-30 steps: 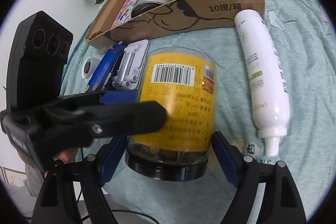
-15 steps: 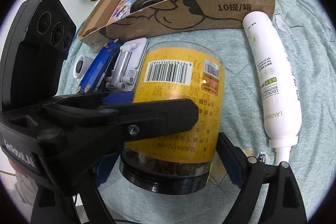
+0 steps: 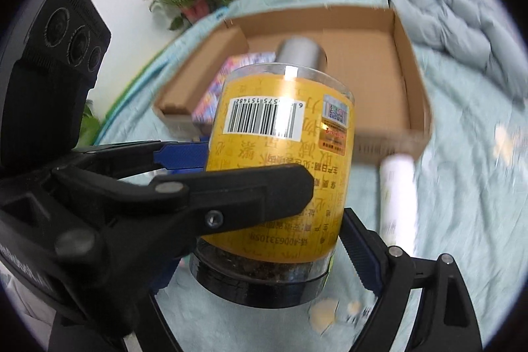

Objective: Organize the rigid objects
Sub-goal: 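Carry the yellow jar with the left tool over the box beside the canister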

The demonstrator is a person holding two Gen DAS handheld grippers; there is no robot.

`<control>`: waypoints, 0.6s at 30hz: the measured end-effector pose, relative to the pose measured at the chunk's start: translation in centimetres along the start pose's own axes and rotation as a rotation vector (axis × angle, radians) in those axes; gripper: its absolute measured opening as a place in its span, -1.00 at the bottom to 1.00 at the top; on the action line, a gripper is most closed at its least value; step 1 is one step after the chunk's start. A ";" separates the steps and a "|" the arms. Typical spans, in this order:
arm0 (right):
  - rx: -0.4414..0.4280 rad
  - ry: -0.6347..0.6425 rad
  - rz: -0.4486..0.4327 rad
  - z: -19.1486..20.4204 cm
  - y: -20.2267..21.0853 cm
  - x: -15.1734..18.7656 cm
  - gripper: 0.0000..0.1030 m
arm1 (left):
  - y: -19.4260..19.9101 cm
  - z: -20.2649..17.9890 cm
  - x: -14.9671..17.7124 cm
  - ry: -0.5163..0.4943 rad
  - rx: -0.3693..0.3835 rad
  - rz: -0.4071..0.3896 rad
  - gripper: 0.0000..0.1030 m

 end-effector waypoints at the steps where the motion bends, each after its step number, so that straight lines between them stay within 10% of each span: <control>1: 0.000 0.010 -0.011 0.0 0.2 -0.8 0.70 | 0.4 -0.4 -1.6 -0.019 -0.003 -0.019 0.54; 11: -0.001 0.005 -0.035 -2.1 1.0 -11.4 0.70 | 0.8 -1.8 -13.4 -0.080 -0.003 -0.051 0.54; 18: 0.008 -0.020 0.022 -4.0 -1.0 -12.4 0.70 | -3.1 -0.9 -14.8 -0.065 -0.010 0.024 0.54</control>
Point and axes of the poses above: each gripper's, at about its wrist camera, not at the fingertips, and y roughly against the way its jaws point, z to its left, x to its underside, the point moved 9 cm from there along -y, roughly the way its jaws point, and after that the axes turned 8 degrees about -z, right-handed, at the moved point
